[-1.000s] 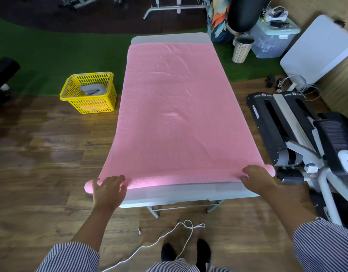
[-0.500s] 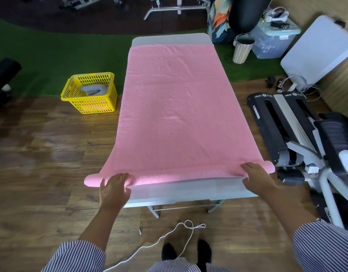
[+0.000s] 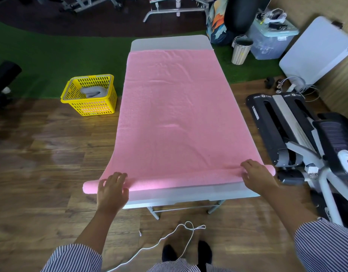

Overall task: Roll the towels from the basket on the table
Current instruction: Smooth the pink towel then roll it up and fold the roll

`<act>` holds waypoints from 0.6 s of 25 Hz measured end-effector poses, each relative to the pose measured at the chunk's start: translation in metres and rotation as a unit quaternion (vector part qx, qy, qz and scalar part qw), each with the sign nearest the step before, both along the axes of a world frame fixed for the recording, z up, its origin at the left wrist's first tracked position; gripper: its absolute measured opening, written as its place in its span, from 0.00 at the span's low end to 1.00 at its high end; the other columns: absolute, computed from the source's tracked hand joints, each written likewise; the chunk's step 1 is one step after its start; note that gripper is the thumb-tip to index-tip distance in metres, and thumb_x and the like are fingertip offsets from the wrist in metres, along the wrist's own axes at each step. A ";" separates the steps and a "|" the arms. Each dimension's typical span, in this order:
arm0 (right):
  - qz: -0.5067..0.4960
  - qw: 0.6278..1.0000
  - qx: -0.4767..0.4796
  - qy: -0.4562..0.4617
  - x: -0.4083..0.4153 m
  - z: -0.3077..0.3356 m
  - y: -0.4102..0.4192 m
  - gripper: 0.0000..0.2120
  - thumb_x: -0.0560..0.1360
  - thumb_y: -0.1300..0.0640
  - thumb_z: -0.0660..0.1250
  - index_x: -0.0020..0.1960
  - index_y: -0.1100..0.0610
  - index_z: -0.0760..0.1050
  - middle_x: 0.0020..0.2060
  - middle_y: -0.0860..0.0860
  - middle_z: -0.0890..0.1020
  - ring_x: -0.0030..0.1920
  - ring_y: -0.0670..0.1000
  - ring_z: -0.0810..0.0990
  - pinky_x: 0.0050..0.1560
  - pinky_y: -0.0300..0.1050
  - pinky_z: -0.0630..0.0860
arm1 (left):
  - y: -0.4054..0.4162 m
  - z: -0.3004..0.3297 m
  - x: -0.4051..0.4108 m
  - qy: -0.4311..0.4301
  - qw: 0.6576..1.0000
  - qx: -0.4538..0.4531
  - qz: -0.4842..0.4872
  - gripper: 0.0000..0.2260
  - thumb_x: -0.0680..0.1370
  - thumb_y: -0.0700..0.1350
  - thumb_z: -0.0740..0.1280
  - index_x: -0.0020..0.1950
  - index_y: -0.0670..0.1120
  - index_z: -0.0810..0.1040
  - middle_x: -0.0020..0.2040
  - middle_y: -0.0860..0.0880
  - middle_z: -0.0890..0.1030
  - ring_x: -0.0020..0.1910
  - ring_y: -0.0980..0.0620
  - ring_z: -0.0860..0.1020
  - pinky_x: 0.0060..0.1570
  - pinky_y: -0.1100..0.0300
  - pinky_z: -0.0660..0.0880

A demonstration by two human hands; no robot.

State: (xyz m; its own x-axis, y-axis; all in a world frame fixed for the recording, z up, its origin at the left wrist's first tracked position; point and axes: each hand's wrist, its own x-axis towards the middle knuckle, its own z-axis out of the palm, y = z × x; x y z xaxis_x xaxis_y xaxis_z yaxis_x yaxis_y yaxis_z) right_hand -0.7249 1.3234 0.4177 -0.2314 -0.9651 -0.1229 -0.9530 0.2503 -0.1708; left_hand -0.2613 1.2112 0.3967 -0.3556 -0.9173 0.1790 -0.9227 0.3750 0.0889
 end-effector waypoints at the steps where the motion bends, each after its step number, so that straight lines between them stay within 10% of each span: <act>1: -0.002 1.000 -0.024 -0.006 -0.001 -0.001 0.000 0.11 0.68 0.68 0.67 0.51 0.63 0.78 0.46 0.58 0.80 0.45 0.61 0.78 0.46 0.52 0.75 | 0.001 -0.001 -0.001 0.009 1.000 0.000 -0.005 0.17 0.62 0.33 0.73 0.50 0.42 0.81 0.47 0.45 0.82 0.42 0.44 0.82 0.46 0.43 0.77; 7: -0.058 0.994 0.010 -0.093 0.002 -0.017 0.007 0.20 0.71 0.65 0.65 0.63 0.61 0.74 0.61 0.55 0.76 0.63 0.57 0.71 0.68 0.49 0.63 | 0.007 -0.014 0.001 -0.009 1.000 0.023 -0.010 0.26 0.57 0.34 0.76 0.54 0.44 0.78 0.49 0.44 0.82 0.48 0.43 0.82 0.51 0.39 0.76; 15: -0.047 0.996 0.017 -0.076 0.011 -0.013 0.004 0.18 0.71 0.72 0.60 0.60 0.65 0.74 0.55 0.60 0.78 0.57 0.60 0.74 0.59 0.52 0.70 | 0.006 -0.001 0.005 -0.050 0.999 0.004 0.018 0.09 0.69 0.40 0.67 0.47 0.47 0.83 0.41 0.48 0.84 0.39 0.46 0.83 0.45 0.38 0.73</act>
